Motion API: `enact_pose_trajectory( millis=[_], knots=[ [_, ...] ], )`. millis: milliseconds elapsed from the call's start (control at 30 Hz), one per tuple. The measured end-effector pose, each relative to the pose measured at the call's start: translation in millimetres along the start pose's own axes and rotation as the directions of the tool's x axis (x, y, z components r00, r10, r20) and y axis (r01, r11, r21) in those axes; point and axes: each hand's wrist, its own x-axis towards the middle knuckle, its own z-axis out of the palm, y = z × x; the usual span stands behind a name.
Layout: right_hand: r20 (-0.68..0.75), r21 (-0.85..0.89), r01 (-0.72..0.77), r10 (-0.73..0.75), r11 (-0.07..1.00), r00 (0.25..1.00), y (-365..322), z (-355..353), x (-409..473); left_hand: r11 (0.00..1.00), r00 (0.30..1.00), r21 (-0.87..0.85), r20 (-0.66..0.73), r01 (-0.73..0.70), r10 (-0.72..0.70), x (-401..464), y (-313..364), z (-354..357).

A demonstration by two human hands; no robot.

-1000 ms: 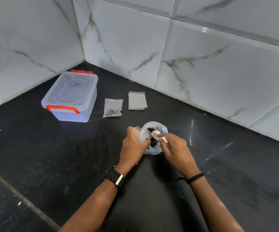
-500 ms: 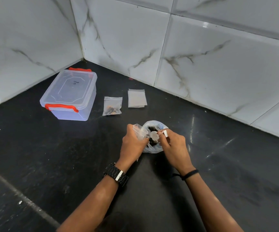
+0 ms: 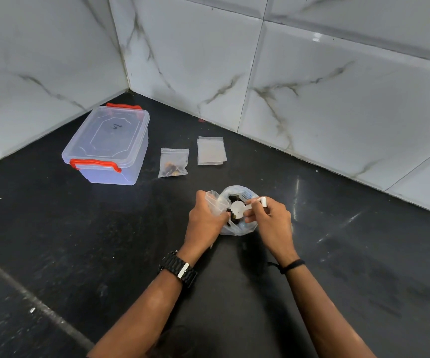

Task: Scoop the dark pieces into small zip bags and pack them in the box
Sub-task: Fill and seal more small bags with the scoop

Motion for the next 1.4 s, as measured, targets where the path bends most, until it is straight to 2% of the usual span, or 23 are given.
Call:
enact_pose_trajectory(
  millis=[100, 200, 333, 467, 700, 867, 1000, 1067, 1167, 1233, 1300, 1400],
  knots=[
    [-0.013, 0.061, -0.044, 0.045, 0.997, 0.999, 0.2, 2.1, 0.0, 0.999, 1.0, -0.032, 0.02, -0.006, 0.006, -0.3, -1.5, -0.6],
    [-0.071, 0.188, -0.14, 0.156, 0.972, 0.985, 6.0, 2.6, 2.0, 0.997, 1.0, -0.071, 0.017, -0.015, 0.016, -0.6, -2.2, -1.1],
    [-0.052, 0.307, -0.205, 0.231, 0.929, 0.972, 10.6, 1.5, 2.3, 0.994, 1.0, -0.105, 0.006, -0.006, 0.006, -0.2, -4.0, -0.7],
    [-0.008, 0.224, -0.163, 0.169, 0.961, 0.986, 8.5, 2.0, 0.7, 0.996, 1.0, -0.09, 0.018, -0.005, 0.007, 1.0, -5.6, 0.3],
    [-0.047, 0.1, -0.08, 0.085, 0.992, 0.995, -0.2, 5.0, -7.5, 0.991, 0.999, -0.131, -0.033, -0.011, 0.006, 1.0, -7.0, 1.9],
    [0.044, 0.167, -0.121, 0.116, 0.978, 0.992, 0.4, 2.0, -6.6, 0.992, 0.999, -0.124, -0.028, -0.019, 0.015, 3.2, -7.5, -0.7],
    [0.005, 0.159, -0.11, 0.111, 0.981, 0.994, 2.7, 2.7, -6.7, 0.989, 0.999, -0.15, -0.032, -0.008, 0.003, 3.7, -8.0, -0.6],
    [0.027, 0.1, -0.063, 0.061, 0.993, 0.998, 3.2, 1.9, -7.8, 0.986, 0.999, -0.167, -0.043, 0.004, -0.012, 3.4, -8.5, -1.1],
    [0.142, -0.045, 0.085, -0.078, 0.995, 0.987, 1.2, -3.4, -9.8, 0.983, 0.998, -0.183, -0.056, 0.019, -0.03, 4.2, -10.4, -3.2],
    [0.186, -0.075, 0.118, -0.103, 0.99, 0.977, -1.3, -4.5, -9.6, 0.982, 0.998, -0.184, -0.054, 0.03, -0.041, 4.2, -11.2, -4.0],
    [0.128, -0.033, 0.059, -0.055, 0.998, 0.99, -1.4, -1.8, -8.1, 0.978, 0.997, -0.205, -0.064, 0.039, -0.053, 4.3, -12.1, -3.0],
    [0.019, 0.224, -0.15, 0.15, 0.963, 0.989, 4.7, 1.9, -3.9, 0.98, 0.996, -0.196, -0.075, 0.026, -0.041, 3.1, -12.1, -2.1]
  ],
)
